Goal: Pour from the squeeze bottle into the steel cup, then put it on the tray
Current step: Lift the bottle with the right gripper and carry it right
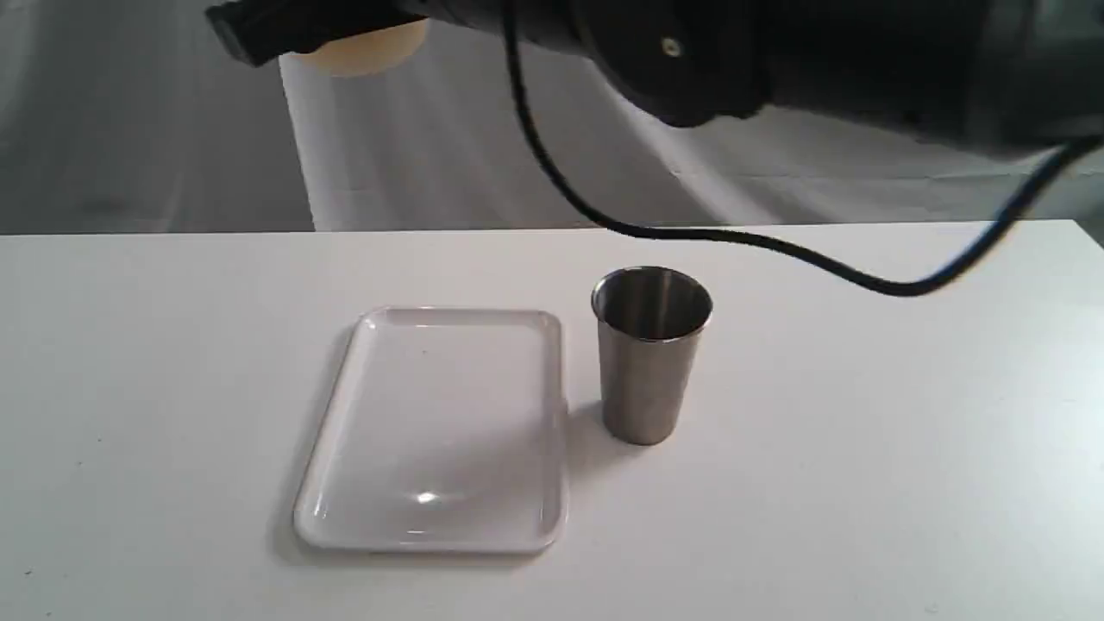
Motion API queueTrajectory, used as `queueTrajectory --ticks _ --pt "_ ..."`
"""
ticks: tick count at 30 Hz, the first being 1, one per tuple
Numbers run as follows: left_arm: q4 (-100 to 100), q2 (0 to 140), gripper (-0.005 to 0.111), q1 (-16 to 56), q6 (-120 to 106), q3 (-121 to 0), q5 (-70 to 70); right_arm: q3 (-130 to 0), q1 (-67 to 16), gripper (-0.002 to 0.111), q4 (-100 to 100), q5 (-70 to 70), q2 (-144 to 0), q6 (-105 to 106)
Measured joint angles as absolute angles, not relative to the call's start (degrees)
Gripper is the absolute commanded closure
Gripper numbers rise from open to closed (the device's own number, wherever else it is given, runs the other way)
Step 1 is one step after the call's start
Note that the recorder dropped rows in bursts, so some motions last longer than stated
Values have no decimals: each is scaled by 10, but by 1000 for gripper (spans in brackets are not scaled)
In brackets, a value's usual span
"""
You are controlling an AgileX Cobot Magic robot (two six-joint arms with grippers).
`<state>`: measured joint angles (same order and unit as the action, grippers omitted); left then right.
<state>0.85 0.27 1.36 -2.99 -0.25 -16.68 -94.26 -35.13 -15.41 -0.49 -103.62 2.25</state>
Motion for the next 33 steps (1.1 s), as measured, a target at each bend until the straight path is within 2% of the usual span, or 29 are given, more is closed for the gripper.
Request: queueTrajectory --ticks 18,26,33 --pt "8 3 98 14 -30 -3 -167 -612 -264 108 -157 -75 -792 39" --pt "8 3 98 14 -30 -3 -167 -517 -208 108 -175 -87 -718 38" --pt "8 3 98 14 -30 -3 -167 -485 -172 108 -284 -43 -699 -46"
